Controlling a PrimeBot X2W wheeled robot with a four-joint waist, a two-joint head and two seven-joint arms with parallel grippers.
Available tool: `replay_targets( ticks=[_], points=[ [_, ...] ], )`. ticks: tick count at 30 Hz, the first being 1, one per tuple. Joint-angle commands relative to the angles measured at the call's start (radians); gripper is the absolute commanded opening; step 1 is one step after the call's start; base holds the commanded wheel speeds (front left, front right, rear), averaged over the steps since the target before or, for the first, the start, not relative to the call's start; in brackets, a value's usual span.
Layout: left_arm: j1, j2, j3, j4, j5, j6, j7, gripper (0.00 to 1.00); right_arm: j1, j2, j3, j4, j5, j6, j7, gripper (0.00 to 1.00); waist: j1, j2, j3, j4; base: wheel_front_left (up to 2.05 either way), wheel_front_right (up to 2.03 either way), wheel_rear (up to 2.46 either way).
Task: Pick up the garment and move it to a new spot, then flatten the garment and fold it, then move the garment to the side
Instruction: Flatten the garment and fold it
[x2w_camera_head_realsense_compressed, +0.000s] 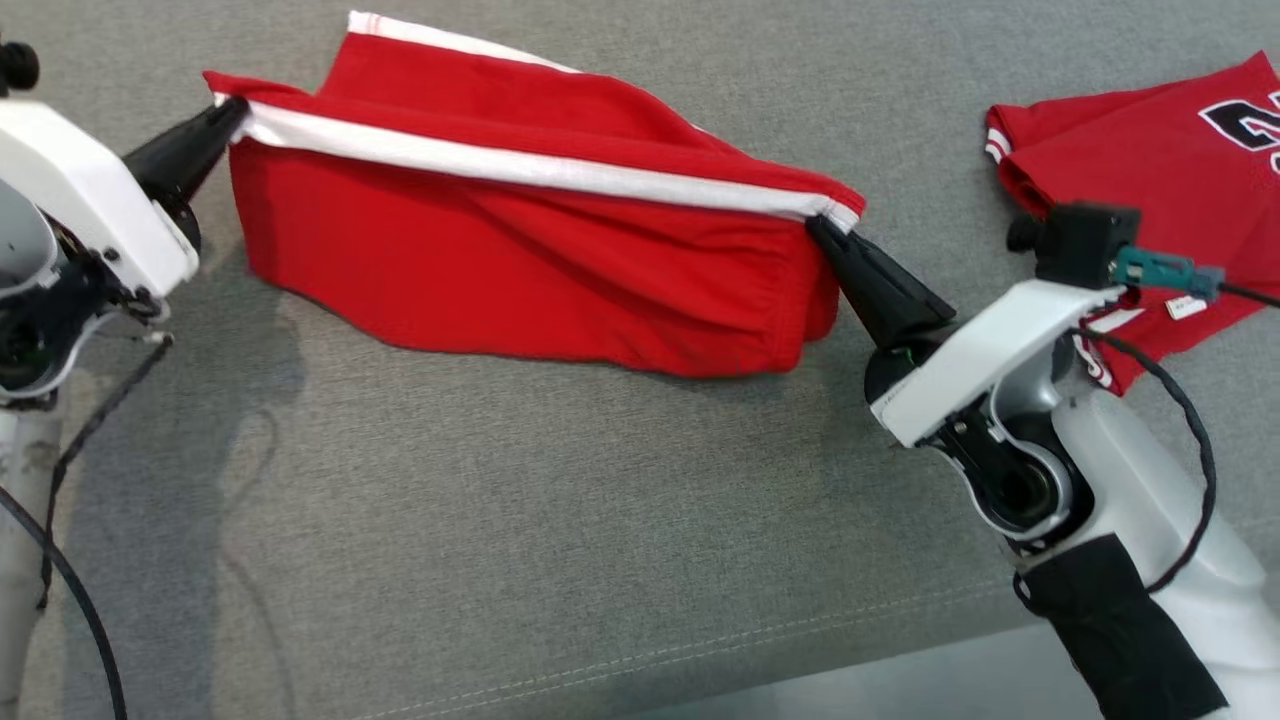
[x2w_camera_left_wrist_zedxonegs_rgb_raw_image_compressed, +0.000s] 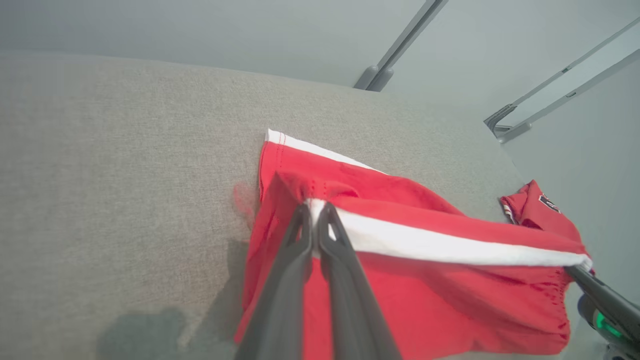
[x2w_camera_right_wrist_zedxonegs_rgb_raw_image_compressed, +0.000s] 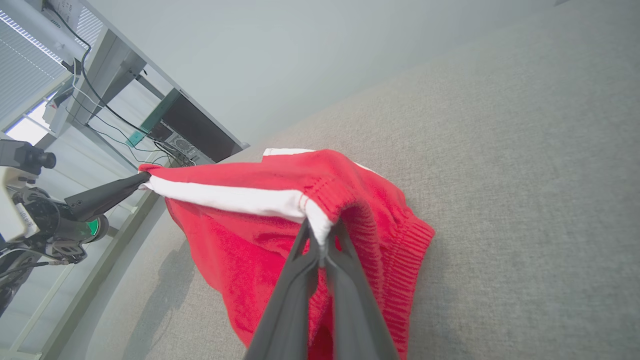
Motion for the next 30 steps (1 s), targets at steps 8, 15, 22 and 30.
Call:
replay_targets(
  ticks=[8, 15, 22, 30],
  points=[
    [-0.232, 0.055, 0.02, 0.186, 0.014, -0.024, 0.002, 0.0, -0.186, 0.062, 0.117, 0.145, 0.108, 0.004, -0.118, 0.0, 0.0, 0.0, 0.114, -0.103, 0.0, 0.0, 0.0],
    [-0.337, 0.05, 0.02, 0.297, 0.015, -0.042, -0.05, 0.0, -0.271, 0.077, 0.21, 0.213, 0.199, 0.004, -0.188, 0.0, 0.0, 0.0, 0.159, -0.132, 0.0, 0.0, 0.0],
    [-0.384, 0.05, 0.0, 0.365, 0.021, -0.052, -0.07, 0.0, -0.322, 0.077, 0.281, 0.239, 0.266, 0.004, -0.228, 0.36, 0.0, 0.0, 0.183, -0.137, 0.0, 0.0, 0.0],
    [-0.412, 0.054, -0.042, 0.356, 0.031, -0.059, -0.149, 1.0, -0.342, 0.031, 0.337, 0.228, 0.326, 0.004, -0.291, 1.0, 0.0, 0.0, 0.188, -0.119, 0.0, 0.0, 0.0]
  ],
)
